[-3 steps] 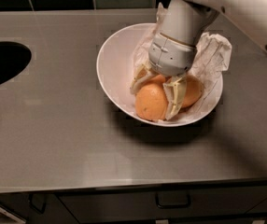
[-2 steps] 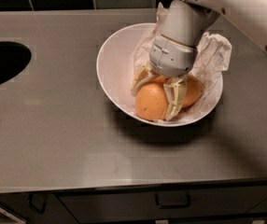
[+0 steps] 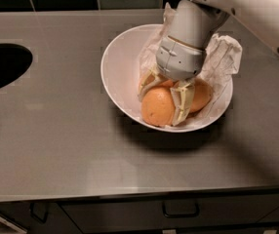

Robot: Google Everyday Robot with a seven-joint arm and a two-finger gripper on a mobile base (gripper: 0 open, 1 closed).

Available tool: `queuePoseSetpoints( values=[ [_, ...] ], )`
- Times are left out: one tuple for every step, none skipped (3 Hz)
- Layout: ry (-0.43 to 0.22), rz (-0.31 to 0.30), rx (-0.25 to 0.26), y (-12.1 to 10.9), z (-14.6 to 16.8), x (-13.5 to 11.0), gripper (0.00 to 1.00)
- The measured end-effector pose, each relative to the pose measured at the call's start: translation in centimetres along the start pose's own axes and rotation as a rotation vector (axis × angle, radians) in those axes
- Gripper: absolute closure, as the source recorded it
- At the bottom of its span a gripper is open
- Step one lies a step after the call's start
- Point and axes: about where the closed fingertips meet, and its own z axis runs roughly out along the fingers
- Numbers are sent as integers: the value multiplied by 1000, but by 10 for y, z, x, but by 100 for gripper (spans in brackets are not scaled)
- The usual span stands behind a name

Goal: Pick orange from white bowl

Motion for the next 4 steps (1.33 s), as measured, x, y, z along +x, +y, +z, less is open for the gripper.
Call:
queuePoseSetpoints(
  values=[
    [7,-4,58,-12,-4,1,99],
    [-4,-38,148,-19,-20,-1,100],
    [4,-66,221,-22,-40,-5,100],
    [27,-77,275,-18,-57,-9,100]
  ],
)
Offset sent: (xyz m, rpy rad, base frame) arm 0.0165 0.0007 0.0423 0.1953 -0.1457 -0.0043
